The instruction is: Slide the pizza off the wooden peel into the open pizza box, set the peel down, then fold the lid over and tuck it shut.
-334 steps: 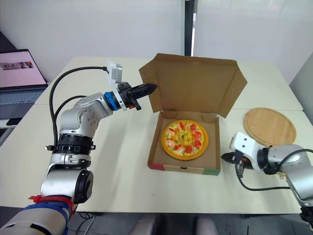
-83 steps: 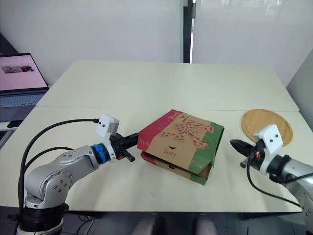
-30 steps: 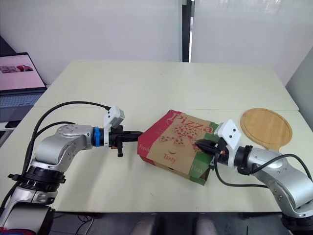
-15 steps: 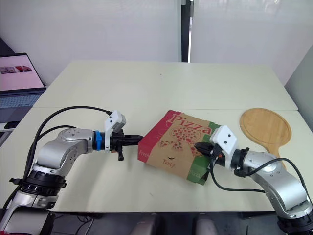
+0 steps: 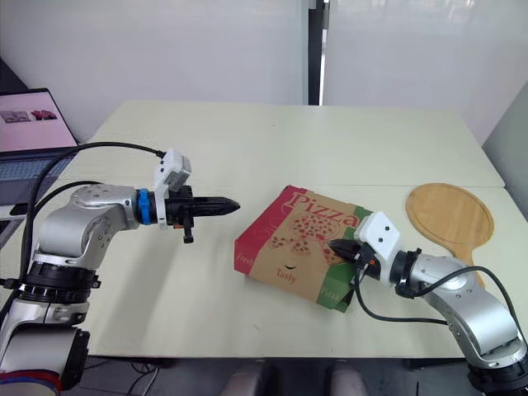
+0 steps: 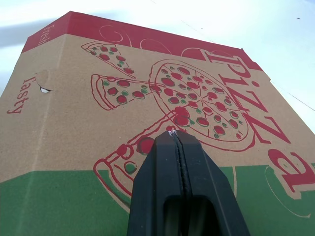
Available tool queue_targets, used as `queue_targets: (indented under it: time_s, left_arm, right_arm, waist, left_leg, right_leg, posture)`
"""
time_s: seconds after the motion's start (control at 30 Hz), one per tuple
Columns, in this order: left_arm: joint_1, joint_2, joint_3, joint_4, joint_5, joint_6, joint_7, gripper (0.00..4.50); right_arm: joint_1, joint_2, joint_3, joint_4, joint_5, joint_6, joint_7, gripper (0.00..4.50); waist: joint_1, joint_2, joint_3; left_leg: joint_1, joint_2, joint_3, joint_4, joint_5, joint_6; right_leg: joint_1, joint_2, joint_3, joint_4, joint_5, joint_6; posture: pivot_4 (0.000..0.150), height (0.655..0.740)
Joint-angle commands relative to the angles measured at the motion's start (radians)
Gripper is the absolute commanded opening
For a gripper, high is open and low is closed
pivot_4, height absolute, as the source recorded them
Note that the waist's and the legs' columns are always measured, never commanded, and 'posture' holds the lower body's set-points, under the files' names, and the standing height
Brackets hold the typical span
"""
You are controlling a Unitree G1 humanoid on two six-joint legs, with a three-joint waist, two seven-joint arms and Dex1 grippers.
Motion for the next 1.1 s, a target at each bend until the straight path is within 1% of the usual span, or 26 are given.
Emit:
queue_targets:
  time_s: [0.03,0.2,0.4,0.47,0.5,0.53,0.57,0.63,0.7,0.77,0.87,0.97,1.1]
  left_arm:
    - [-0.001,-0.008,-0.046,-0.026,0.035,-0.062,-0.04,0.02]
    - [-0.002,-0.041,-0.093,0.028,0.094,-0.138,-0.043,0.02]
    - [-0.008,-0.056,-0.098,0.055,0.116,-0.158,-0.056,0.02]
    - [-0.008,-0.058,-0.096,0.056,0.118,-0.159,-0.057,0.02]
    - [-0.008,-0.059,-0.095,0.056,0.119,-0.159,-0.057,0.02]
    - [-0.008,-0.061,-0.093,0.057,0.119,-0.159,-0.057,0.02]
    - [-0.009,-0.065,-0.091,0.059,0.118,-0.157,-0.055,0.02]
    - [-0.013,-0.072,-0.088,0.066,0.118,-0.158,-0.055,0.02]
    - [-0.017,-0.075,-0.086,0.072,0.12,-0.161,-0.057,0.02]
    - [-0.022,-0.081,-0.083,0.081,0.119,-0.16,-0.058,0.02]
    - [-0.026,-0.086,-0.08,0.09,0.122,-0.163,-0.058,0.02]
    - [-0.027,-0.09,-0.079,0.098,0.126,-0.168,-0.059,0.02]
    - [-0.027,-0.095,-0.076,0.105,0.125,-0.17,-0.057,0.02]
  right_arm:
    - [-0.013,-0.006,-0.01,-0.022,0.005,0.011,0.01,0.0]
    - [-0.026,-0.002,-0.013,-0.032,0.008,0.029,0.002,0.0]
    - [-0.047,0.02,-0.054,-0.045,0.027,0.04,-0.022,0.0]
    - [-0.051,0.032,-0.206,-0.043,0.148,0.123,-0.054,0.0]
    - [-0.05,0.03,-0.255,-0.042,0.186,0.151,-0.062,0.0]
    - [-0.04,0.014,-0.295,-0.042,0.204,0.168,-0.059,0.0]
    - [0.002,-0.031,-0.328,-0.047,0.199,0.178,-0.028,0.0]
    - [0.125,-0.145,-0.379,-0.055,0.145,0.154,0.061,0.0]
    - [0.206,-0.211,-0.401,-0.056,0.119,0.128,0.107,0.0]
    - [0.262,-0.247,-0.393,-0.08,0.114,0.11,0.145,0.0]
    - [0.297,-0.259,-0.37,-0.12,0.122,0.103,0.174,0.0]
    - [0.286,-0.233,-0.322,-0.162,0.153,0.135,0.158,0.0]
    - [0.266,-0.196,-0.241,-0.184,0.155,0.144,0.123,0.0]
  waist:
    - [0.0,0.0,0.0]
    - [0.0,0.0,0.0]
    - [0.0,0.0,0.0]
    - [0.0,0.0,0.0]
    - [0.0,0.0,0.0]
    - [0.001,0.0,0.0]
    - [0.001,0.0,0.0]
    - [0.009,0.0,0.0]
    - [0.009,0.0,0.0]
    - [0.002,0.0,0.0]
    - [-0.007,0.0,0.0]
    - [-0.007,0.0,0.0]
    - [-0.001,0.0,0.0]
  left_leg:
    - [0.0,0.0,0.0,0.0,0.0,0.0]
    - [0.0,0.0,0.0,0.0,0.0,0.0]
    - [0.0,0.0,0.0,0.0,0.0,0.0]
    - [0.0,0.0,0.0,0.0,0.0,0.0]
    - [0.0,0.0,0.0,0.0,0.0,0.0]
    - [0.0,0.0,0.0,0.0,0.0,0.0]
    - [0.0,0.0,0.0,0.001,0.0,0.0]
    - [0.0,0.0,0.0,0.0,0.0,0.0]
    - [0.0,0.0,-0.001,0.0,0.0,0.001]
    - [0.0,0.0,-0.001,0.0,0.0,0.001]
    - [0.001,0.001,0.0,0.0,0.0,0.001]
    - [0.002,0.002,0.0,0.001,0.0,0.001]
    - [0.001,0.002,-0.001,0.001,0.0,0.001]
  right_leg:
    - [0.0,0.0,0.0,0.0,0.0,0.0]
    - [0.0,0.0,0.0,0.0,0.0,0.0]
    - [0.0,0.0,0.0,0.0,0.0,0.0]
    - [0.0,0.0,0.0,0.0,0.0,0.0]
    - [0.0,0.0,0.0,0.0,0.0,0.0]
    - [0.0,0.0,0.0,0.0,0.0,0.0]
    - [0.0,0.0,0.0,0.0,0.0,0.0]
    - [0.001,0.0,0.0,0.0,0.0,0.0]
    - [0.002,0.001,-0.001,0.0,0.0,0.0]
    - [0.002,0.001,-0.001,0.0,0.0,0.0]
    - [0.003,0.002,0.0,0.0,0.0,0.0]
    - [0.003,0.003,0.0,0.0,0.0,0.0]
    - [0.003,0.002,0.0,0.0,0.0,0.0]
  posture:
    - [0.15,0.7281]
    - [0.15,0.7281]
    - [0.15,0.7281]
    - [0.15,0.7281]
    - [0.15,0.7281]
    - [0.15,0.7281]
    - [0.15,0.7281]
    - [0.15,0.7281]
    - [0.15,0.7281]
    - [0.15,0.7281]
    - [0.15,0.7281]
    - [0.15,0.7281]
    - [0.15,0.7281]
